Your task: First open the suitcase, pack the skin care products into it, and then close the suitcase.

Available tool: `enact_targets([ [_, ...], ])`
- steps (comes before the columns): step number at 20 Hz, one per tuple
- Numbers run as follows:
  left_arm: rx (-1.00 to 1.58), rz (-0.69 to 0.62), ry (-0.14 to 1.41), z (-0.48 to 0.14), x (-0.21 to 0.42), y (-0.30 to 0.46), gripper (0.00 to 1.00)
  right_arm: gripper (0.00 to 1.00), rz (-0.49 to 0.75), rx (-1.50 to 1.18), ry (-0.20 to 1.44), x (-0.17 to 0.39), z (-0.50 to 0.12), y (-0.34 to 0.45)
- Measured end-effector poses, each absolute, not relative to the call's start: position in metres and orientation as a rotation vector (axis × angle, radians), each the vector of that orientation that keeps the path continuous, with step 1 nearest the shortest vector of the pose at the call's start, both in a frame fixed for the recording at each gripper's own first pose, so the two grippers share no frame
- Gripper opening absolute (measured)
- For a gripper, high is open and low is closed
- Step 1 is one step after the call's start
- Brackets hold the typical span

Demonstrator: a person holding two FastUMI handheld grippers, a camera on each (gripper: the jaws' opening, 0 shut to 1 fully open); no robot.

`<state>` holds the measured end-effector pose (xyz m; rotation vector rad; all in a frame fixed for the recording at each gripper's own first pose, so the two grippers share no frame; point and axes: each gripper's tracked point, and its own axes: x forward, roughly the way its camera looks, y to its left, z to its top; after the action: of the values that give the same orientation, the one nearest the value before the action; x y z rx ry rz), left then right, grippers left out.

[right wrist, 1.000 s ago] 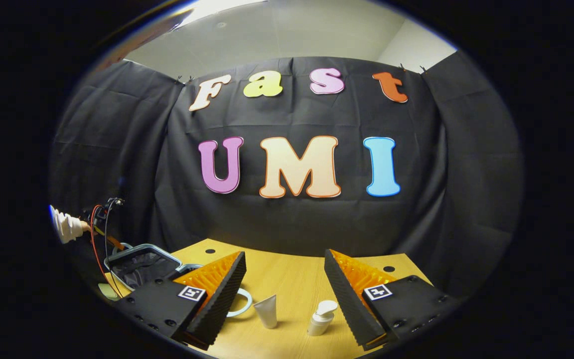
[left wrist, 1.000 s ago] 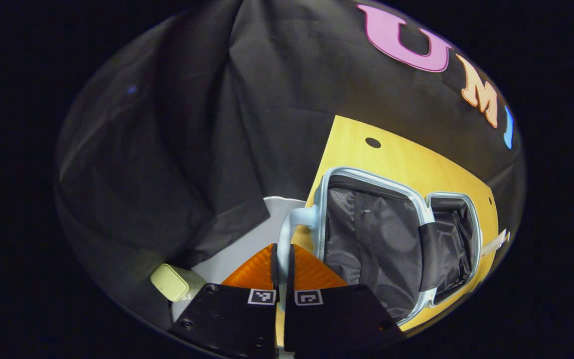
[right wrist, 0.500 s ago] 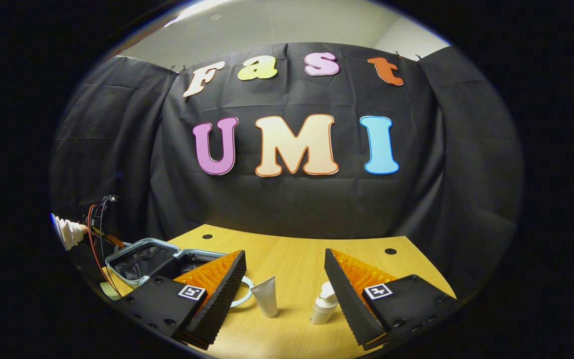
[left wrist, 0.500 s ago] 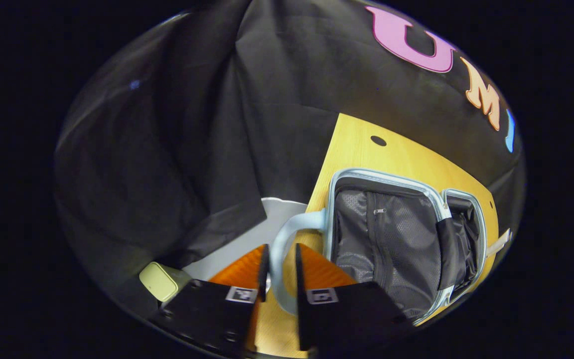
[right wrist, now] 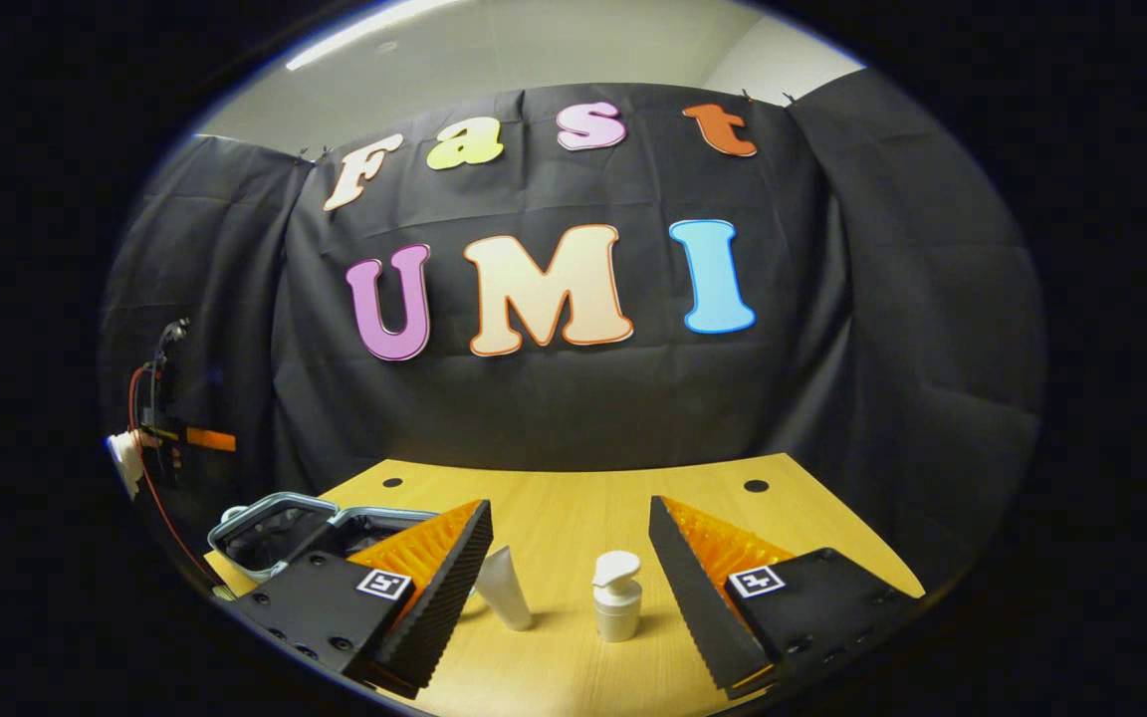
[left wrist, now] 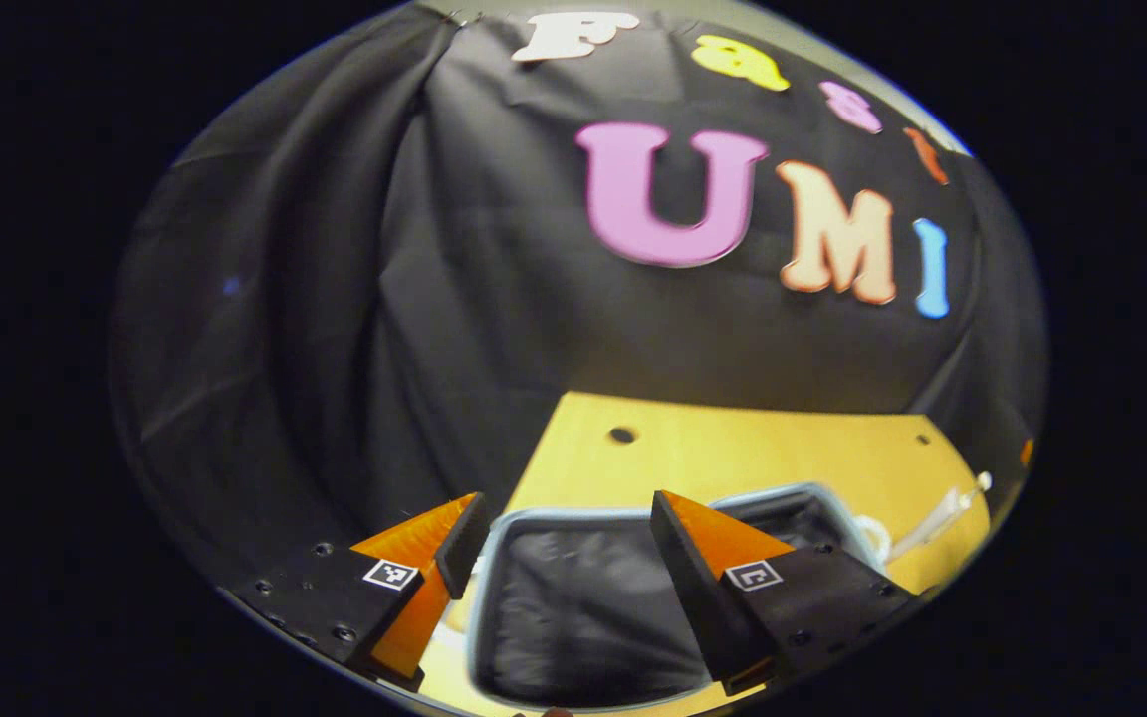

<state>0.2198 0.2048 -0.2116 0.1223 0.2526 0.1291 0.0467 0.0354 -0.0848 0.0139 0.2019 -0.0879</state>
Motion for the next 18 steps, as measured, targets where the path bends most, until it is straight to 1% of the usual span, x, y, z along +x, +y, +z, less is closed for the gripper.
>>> enact_targets([
  [3, 0.049, -0.054, 0.172, -0.192, 0.238, 0.075, 0.95, 0.98, -0.098, 0.023, 0.225, 0.043, -0.101, 0.021],
  [4, 0.026, -0.112, 0.155, -0.194, 0.242, 0.036, 0.95, 0.96, -0.098, 0.030, 0.231, 0.043, -0.105, 0.017],
  [5, 0.016, -0.142, 0.137, -0.196, 0.246, 0.002, 0.95, 0.98, -0.096, 0.036, 0.237, 0.044, -0.110, 0.014],
  [7, -0.005, -0.194, 0.131, -0.215, 0.249, -0.052, 0.95, 0.96, -0.101, 0.042, 0.250, 0.046, -0.120, 0.007],
  [8, -0.024, -0.222, 0.137, -0.227, 0.250, -0.079, 0.95, 0.98, -0.104, 0.048, 0.258, 0.048, -0.125, 0.002],
  [10, -0.072, -0.276, 0.175, -0.259, 0.249, -0.130, 0.95, 0.98, -0.100, 0.061, 0.276, 0.052, -0.137, -0.001],
  [14, -0.096, -0.329, 0.262, -0.324, 0.252, -0.190, 0.96, 0.98, -0.078, 0.072, 0.300, 0.065, -0.162, -0.003],
  [18, -0.068, -0.314, 0.368, -0.391, 0.258, -0.210, 0.96, 0.98, -0.054, 0.054, 0.341, 0.073, -0.191, -0.001],
])
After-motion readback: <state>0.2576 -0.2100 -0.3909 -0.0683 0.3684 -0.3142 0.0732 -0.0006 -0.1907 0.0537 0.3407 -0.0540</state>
